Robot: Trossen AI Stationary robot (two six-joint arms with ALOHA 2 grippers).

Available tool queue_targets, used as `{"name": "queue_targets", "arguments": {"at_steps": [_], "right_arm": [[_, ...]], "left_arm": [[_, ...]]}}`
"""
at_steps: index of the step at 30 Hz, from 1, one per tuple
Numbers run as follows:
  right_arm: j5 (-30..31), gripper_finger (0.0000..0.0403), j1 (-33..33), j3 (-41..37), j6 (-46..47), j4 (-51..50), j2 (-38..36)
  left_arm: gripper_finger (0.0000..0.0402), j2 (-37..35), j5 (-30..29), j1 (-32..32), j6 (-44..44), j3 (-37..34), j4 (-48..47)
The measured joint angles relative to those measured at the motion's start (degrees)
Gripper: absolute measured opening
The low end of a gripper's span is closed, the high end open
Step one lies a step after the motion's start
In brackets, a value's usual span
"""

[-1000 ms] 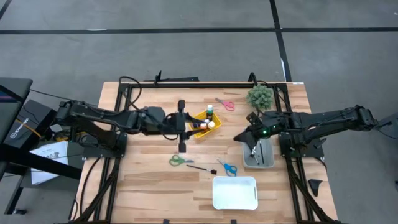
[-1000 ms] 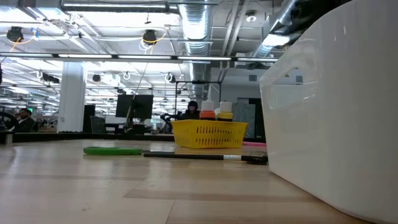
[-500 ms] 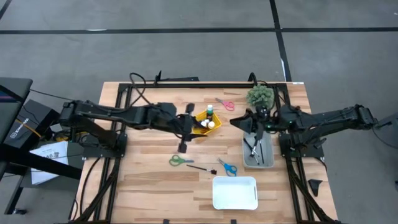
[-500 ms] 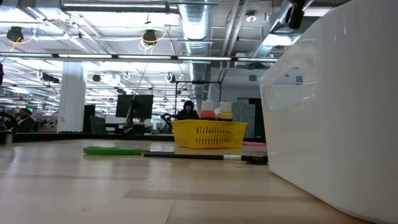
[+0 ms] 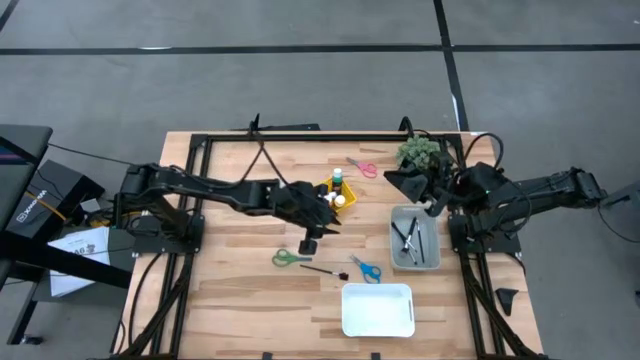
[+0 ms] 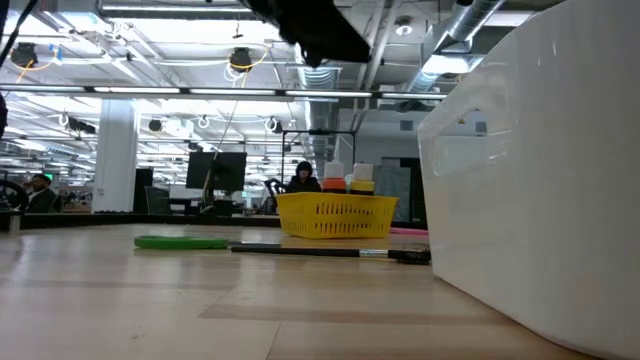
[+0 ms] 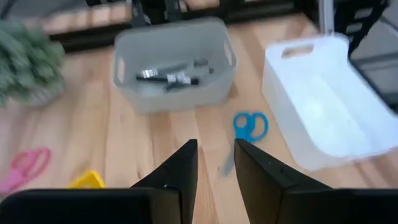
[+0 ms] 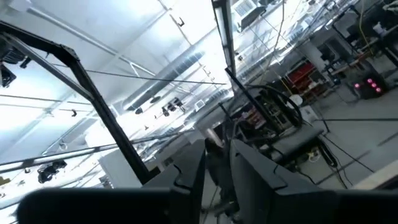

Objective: Pick & Place Paint Supplies
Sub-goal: Put the black eye groomer brush into the gray bin

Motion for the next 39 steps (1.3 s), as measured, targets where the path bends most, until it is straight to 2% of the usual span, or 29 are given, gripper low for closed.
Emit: {"name": "queue_targets", "arguments": {"at_steps": [7,11,14,21,27,34,39], "right_arm": [[-3.08,0.0072,0.02,0.0,3.24,0.66,0.02],[-6.72,0.0072,0.04,0.0,4.46,0.7,0.02],[-7.05,0.0072,0.8,0.0,4.46,0.7,0.02],[-8.14,0.0072,1.27,0.0,7.03,0.49,0.02],[-8.28,0.0072,1.25,0.0,9.45,-0.17,0.02],[-8.25,0.0072,1.25,0.0,10.49,-1.12,0.0],[-8.25,0.0072,1.25,0.0,10.51,-1.94,0.02]], "left_arm": [[0.0097,5.98,-0.27,-1.44,0.23,-0.02,-0.84],[0.0097,9.6,-0.2,-4.54,7.28,-0.1,-1.59],[0.0097,12.1,-0.17,-6.69,10.5,-0.1,-1.12],[0.0097,17.37,0.47,-9.8,9.09,-0.08,2.57],[0.0097,21.75,4.38,-9.86,4.26,-0.08,9.13],[0.0097,22.6,5.27,-9.06,4.94,-0.1,11.72],[0.0097,22.6,6.35,-7.95,4.99,-2.86,14.72]]}}
